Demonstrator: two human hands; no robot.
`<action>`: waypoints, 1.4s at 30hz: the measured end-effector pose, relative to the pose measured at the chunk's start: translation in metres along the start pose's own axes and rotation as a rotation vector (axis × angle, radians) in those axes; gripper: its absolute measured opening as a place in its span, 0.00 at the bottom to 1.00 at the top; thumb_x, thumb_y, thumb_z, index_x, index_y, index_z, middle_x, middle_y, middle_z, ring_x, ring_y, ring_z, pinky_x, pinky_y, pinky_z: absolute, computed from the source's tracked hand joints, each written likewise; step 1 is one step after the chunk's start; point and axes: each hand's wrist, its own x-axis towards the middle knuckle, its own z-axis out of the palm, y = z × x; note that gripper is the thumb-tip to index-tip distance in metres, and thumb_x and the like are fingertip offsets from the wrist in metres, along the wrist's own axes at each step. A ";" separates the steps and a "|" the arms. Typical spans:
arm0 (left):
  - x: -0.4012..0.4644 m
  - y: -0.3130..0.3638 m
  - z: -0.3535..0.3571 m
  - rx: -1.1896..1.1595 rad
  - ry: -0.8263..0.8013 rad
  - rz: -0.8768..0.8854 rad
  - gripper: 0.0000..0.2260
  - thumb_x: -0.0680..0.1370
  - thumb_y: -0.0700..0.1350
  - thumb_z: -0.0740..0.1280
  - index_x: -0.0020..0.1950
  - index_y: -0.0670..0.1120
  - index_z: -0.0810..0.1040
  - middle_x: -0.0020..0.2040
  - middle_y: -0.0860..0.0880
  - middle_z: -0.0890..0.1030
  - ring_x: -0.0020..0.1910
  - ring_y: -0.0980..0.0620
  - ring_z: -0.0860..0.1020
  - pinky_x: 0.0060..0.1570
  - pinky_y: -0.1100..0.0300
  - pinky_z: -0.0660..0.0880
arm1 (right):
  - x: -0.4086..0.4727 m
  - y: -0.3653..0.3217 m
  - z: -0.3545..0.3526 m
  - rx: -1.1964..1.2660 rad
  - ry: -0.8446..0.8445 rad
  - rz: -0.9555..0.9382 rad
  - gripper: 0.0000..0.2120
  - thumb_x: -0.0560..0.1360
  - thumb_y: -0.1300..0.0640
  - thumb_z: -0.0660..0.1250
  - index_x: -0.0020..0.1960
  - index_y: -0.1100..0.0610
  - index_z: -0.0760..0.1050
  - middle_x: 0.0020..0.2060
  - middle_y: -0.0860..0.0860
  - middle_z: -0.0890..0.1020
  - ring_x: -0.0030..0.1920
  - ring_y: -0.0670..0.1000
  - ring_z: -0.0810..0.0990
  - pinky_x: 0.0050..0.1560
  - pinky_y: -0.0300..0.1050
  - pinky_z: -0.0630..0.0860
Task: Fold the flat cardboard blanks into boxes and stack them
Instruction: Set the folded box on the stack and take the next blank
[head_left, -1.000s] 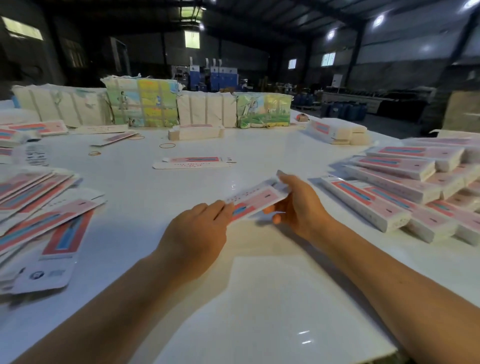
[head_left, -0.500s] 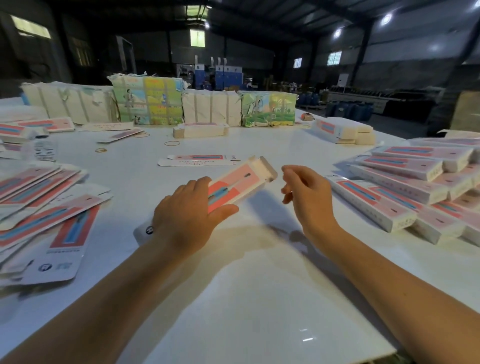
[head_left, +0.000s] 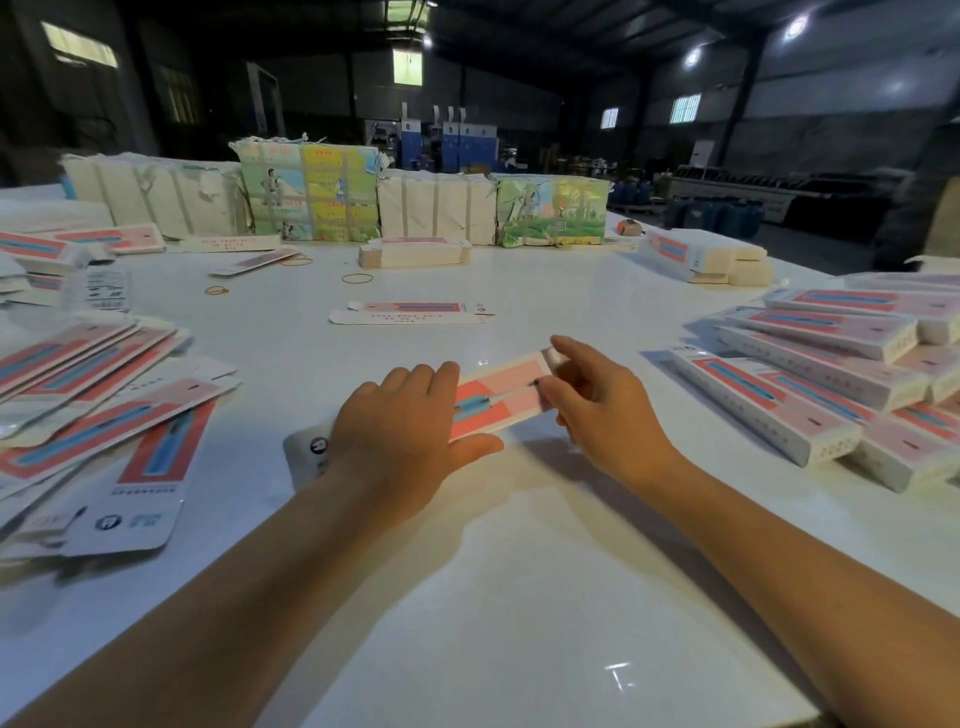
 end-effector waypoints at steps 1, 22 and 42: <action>-0.001 0.001 0.000 0.004 0.018 -0.001 0.31 0.68 0.64 0.60 0.53 0.38 0.80 0.39 0.42 0.81 0.35 0.41 0.79 0.30 0.55 0.72 | 0.000 -0.001 0.000 0.011 0.010 -0.009 0.09 0.78 0.62 0.63 0.56 0.55 0.77 0.34 0.45 0.79 0.32 0.43 0.75 0.35 0.37 0.73; -0.001 0.009 0.011 -0.046 0.059 -0.069 0.41 0.65 0.71 0.41 0.71 0.51 0.62 0.61 0.53 0.74 0.56 0.54 0.74 0.42 0.64 0.63 | 0.003 -0.001 -0.001 0.604 -0.218 0.387 0.06 0.77 0.62 0.63 0.53 0.61 0.75 0.42 0.57 0.84 0.41 0.55 0.84 0.40 0.47 0.82; -0.003 0.012 0.000 0.034 0.045 -0.087 0.38 0.68 0.68 0.48 0.68 0.45 0.69 0.53 0.48 0.79 0.48 0.50 0.78 0.39 0.63 0.64 | 0.002 -0.001 -0.002 0.395 -0.030 0.071 0.22 0.79 0.67 0.52 0.41 0.51 0.81 0.36 0.52 0.84 0.41 0.56 0.81 0.42 0.47 0.82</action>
